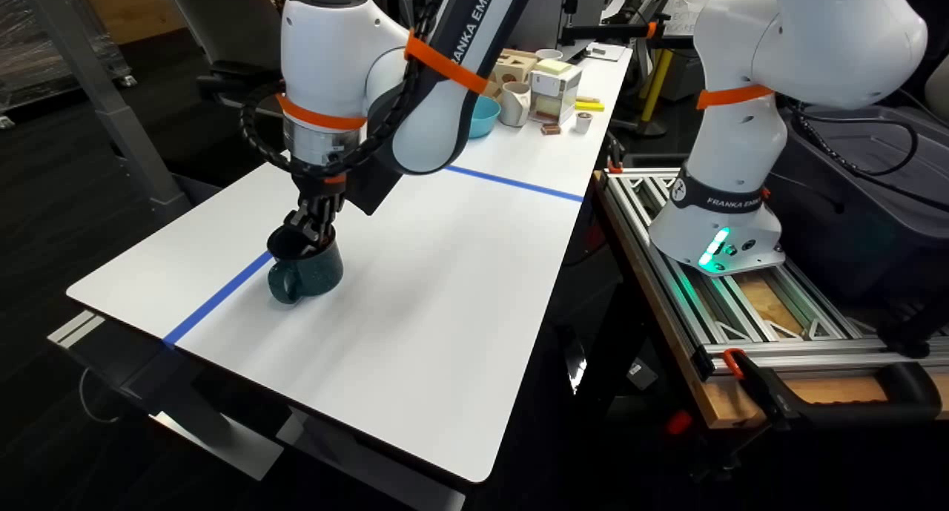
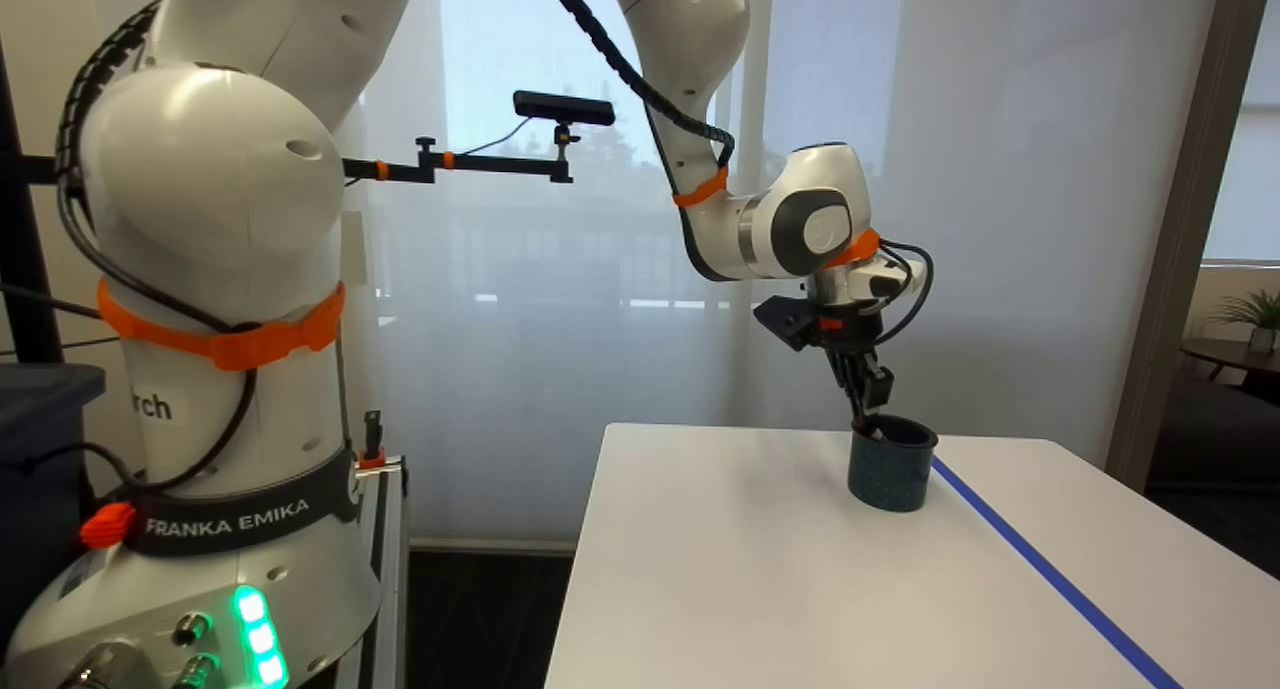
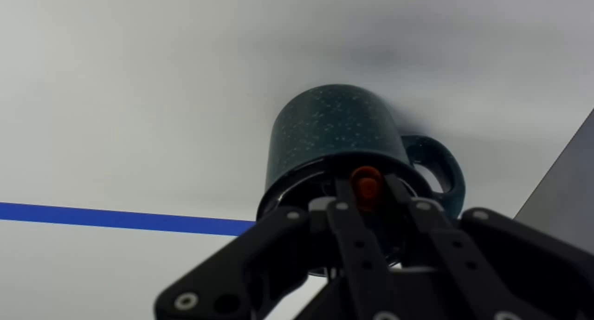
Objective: Remove the marker from the mug and put it on the table inside the border
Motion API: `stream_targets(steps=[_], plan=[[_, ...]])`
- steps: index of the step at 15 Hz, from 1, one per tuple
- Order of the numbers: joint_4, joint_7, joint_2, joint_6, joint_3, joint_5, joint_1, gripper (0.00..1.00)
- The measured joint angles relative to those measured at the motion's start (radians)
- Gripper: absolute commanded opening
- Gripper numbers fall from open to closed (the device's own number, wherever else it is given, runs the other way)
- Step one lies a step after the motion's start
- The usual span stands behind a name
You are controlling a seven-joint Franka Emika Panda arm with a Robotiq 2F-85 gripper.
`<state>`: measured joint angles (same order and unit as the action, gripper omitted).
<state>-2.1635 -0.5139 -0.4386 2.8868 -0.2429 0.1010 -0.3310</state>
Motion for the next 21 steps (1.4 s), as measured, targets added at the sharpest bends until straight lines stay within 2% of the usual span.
stream_targets(steps=[6, 13, 15, 18, 21], plan=[[0.0, -0.004, 0.028, 0.001, -0.002, 0.0, -0.011, 0.05], [-0.14, 0.0, 0.24, 0.001, -0.015, 0.054, 0.001, 0.05], [-0.192, 0.0, 0.306, 0.006, -0.046, 0.105, 0.001, 0.05], [-0.25, -0.024, 0.382, 0.026, -0.118, 0.24, 0.007, 0.05], [-0.28, -0.08, 0.403, 0.069, -0.182, 0.384, 0.028, 0.05]])
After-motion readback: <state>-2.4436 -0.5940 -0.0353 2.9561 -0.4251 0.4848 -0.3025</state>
